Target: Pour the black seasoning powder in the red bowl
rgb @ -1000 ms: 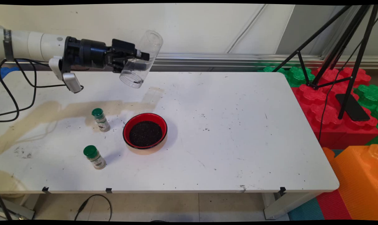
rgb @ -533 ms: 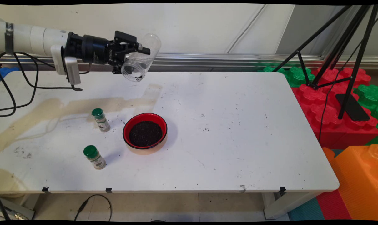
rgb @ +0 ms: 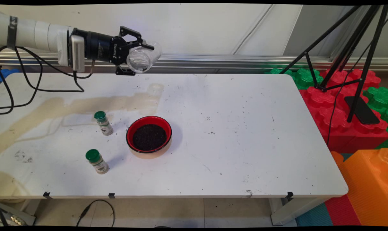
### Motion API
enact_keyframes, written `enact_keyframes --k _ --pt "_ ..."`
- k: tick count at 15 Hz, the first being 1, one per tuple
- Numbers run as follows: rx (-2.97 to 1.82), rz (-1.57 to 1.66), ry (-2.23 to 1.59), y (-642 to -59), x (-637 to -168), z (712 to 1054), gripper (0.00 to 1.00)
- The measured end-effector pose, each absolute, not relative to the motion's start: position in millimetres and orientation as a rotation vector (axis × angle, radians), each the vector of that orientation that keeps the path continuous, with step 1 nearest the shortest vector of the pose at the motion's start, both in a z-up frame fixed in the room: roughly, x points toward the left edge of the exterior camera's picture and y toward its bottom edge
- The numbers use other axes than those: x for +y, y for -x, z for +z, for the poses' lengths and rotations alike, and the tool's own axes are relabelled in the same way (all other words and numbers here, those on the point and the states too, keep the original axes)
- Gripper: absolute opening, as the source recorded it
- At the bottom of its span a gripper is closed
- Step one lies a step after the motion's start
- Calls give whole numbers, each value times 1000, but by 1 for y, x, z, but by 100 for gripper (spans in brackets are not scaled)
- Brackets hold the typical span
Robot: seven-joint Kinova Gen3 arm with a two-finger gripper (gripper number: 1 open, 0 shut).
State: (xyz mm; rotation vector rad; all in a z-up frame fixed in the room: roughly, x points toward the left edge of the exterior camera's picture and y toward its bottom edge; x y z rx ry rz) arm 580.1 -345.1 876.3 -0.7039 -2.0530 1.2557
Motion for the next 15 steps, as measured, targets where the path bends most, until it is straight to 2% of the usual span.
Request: enact_keyframes --k 15 --pt "-2050 692 -73 -596 -374 872 0"
